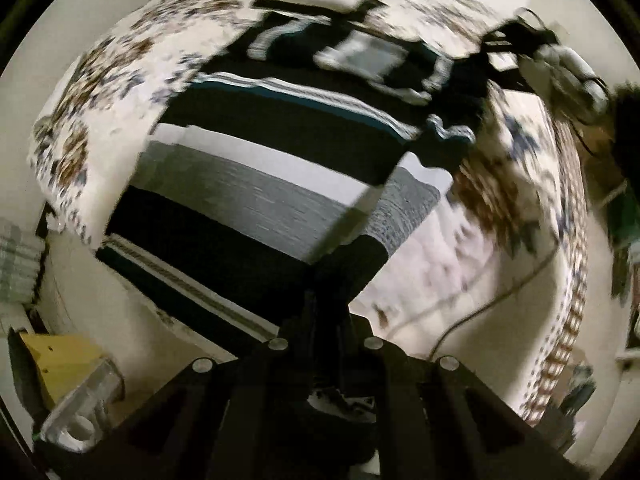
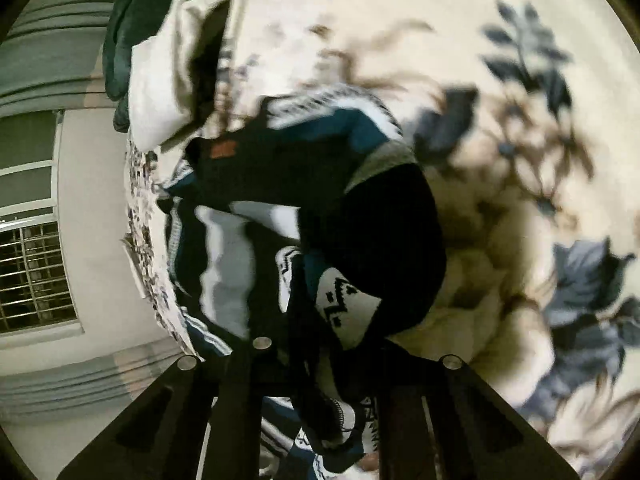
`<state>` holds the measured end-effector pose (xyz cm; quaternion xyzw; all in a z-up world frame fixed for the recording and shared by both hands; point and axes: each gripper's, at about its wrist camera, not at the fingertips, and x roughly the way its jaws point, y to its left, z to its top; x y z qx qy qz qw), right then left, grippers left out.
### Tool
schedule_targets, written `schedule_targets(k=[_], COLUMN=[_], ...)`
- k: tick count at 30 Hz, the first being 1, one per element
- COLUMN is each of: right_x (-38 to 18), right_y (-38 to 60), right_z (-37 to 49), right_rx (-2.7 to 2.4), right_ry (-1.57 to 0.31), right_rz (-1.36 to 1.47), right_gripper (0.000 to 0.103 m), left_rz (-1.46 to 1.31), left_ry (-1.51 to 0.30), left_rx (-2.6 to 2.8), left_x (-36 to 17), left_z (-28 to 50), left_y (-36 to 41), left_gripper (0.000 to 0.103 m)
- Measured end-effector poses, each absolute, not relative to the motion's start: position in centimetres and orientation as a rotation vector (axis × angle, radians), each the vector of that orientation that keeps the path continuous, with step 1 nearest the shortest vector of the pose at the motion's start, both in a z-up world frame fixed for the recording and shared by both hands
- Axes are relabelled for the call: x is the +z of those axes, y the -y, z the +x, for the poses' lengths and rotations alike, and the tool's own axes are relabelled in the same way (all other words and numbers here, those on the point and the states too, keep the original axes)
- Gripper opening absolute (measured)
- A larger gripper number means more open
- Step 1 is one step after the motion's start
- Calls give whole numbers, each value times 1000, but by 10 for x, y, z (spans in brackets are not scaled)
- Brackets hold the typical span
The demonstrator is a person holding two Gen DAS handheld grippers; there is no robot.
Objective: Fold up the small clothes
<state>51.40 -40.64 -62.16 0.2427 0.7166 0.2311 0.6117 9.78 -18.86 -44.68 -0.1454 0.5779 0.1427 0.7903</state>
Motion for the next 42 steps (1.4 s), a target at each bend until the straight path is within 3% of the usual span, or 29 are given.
schedule_targets(k=[6, 11, 21, 27, 32, 36, 37, 38, 39, 42], right_x=[-548, -523, -563, -623, -628, -606, -598, -591, -587, -577], right_y=[331, 224, 0, -67, -67, -50, -43, -36, -30, -4], right_z=[531, 543, 555, 554, 547, 530, 521, 514, 505, 475], right_rx=[499, 463, 370, 277, 371, 439, 462, 477, 493, 523], right_ry=[-1633, -1646, -1682, -1748, -1770, -1752, -1732, -1717, -1705, -1692], right_rz=[437, 294, 45, -27, 82, 124, 114, 100, 88, 70], right_gripper=[14, 14, 14, 16, 56, 69, 75, 78, 78, 78], left_rz=[-451, -552, -739, -850, -910, -932, -922, -900, -895, -901], left_ry=[-1198, -1176, -1124, -1221, -1287, -1284, -1295, -1320, -1330, -1324], left_rx=[368, 401, 470, 483, 497, 464, 465, 487, 490, 484], left_x=[-436, -446, -481, -546, -577, -572, -569, -567, -564, -555], left_z=[86, 81, 65, 62, 42, 27, 26, 25, 24, 19], left_y=[112, 45, -81, -126, -145, -149, -149, -149, -148, -145], left_gripper=[5, 5, 5, 11, 23, 28, 34, 52, 59, 59])
